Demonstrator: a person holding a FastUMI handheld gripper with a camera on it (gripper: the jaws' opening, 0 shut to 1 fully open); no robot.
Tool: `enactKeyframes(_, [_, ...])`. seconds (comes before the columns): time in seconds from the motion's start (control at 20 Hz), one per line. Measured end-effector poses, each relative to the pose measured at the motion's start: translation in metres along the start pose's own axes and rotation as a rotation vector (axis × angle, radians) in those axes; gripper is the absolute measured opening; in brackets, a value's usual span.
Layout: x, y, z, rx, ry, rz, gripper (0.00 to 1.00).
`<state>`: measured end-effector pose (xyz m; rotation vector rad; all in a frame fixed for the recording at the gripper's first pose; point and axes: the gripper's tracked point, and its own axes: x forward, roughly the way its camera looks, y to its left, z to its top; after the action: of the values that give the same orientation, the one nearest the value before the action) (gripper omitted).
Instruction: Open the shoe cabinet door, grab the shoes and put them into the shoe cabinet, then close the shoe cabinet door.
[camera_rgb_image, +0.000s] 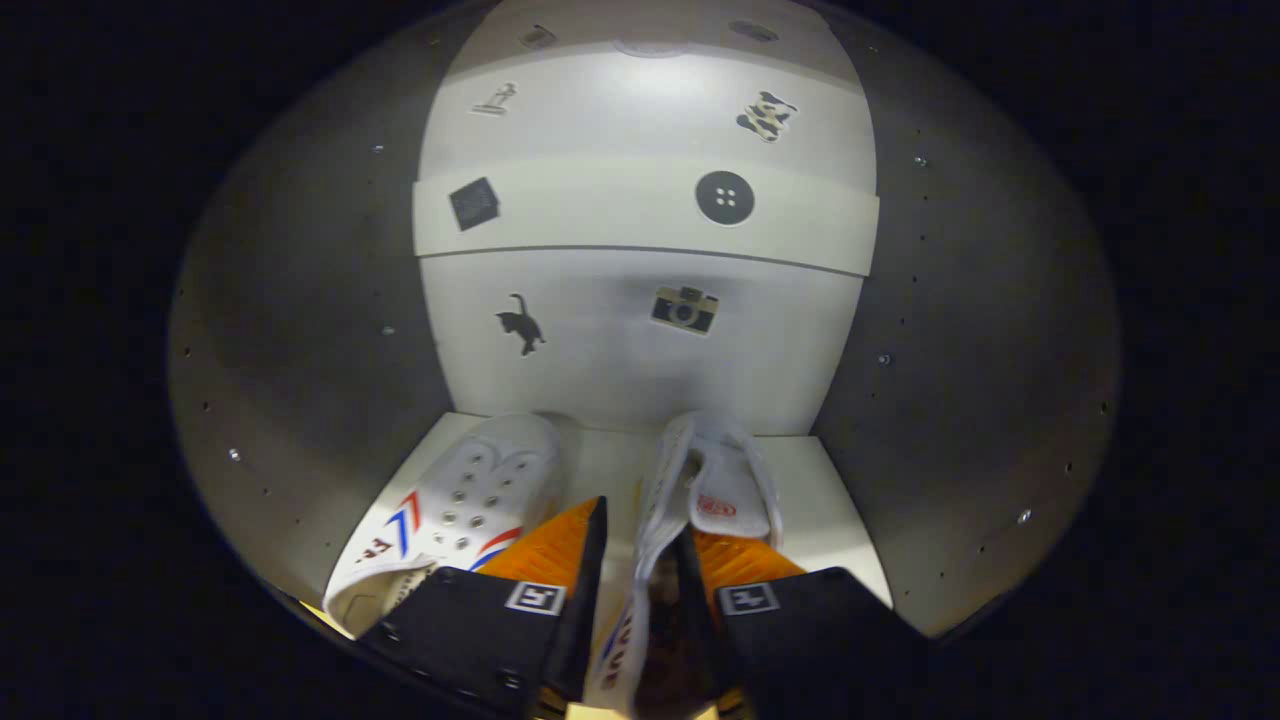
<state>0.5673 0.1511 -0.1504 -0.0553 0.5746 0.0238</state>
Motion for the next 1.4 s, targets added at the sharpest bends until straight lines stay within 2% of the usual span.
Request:
enactKeyframes(0.05, [-0.009, 0.007, -0.003, -0.012, -0.003, 0.010, 0.52])
enactKeyframes(0.15, [-0.028, 0.004, -0.005, -0.053, -0.032, -0.025, 0.71])
enactKeyframes(0.2, [-0.040, -0.003, -0.004, -0.052, -0.058, -0.070, 0.81])
enactKeyframes(0.25, [-0.055, -0.002, -0.004, -0.041, -0.077, -0.065, 0.85])
enactKeyframes(0.3, [-0.072, 0.002, -0.001, -0.029, -0.111, -0.051, 0.92])
enactKeyframes(0.35, [-0.081, -0.005, 0.005, -0.027, -0.154, -0.071, 1.00])
enactKeyframes(0.45, [-0.108, -0.020, 0.005, -0.043, -0.183, -0.130, 0.98])
enactKeyframes(0.6, [-0.155, -0.008, -0.007, -0.005, -0.218, -0.075, 0.98])
enactKeyframes(0.9, [-0.284, 0.020, -0.043, -0.047, -0.392, -0.016, 0.98])
enactKeyframes(1.15, [-0.373, 0.050, -0.090, -0.066, -0.503, 0.109, 0.98])
enactKeyframes(1.3, [-0.403, 0.052, -0.129, -0.092, -0.484, 0.152, 0.98])
enactKeyframes(1.4, [-0.421, 0.031, -0.148, -0.079, -0.466, 0.125, 0.98])
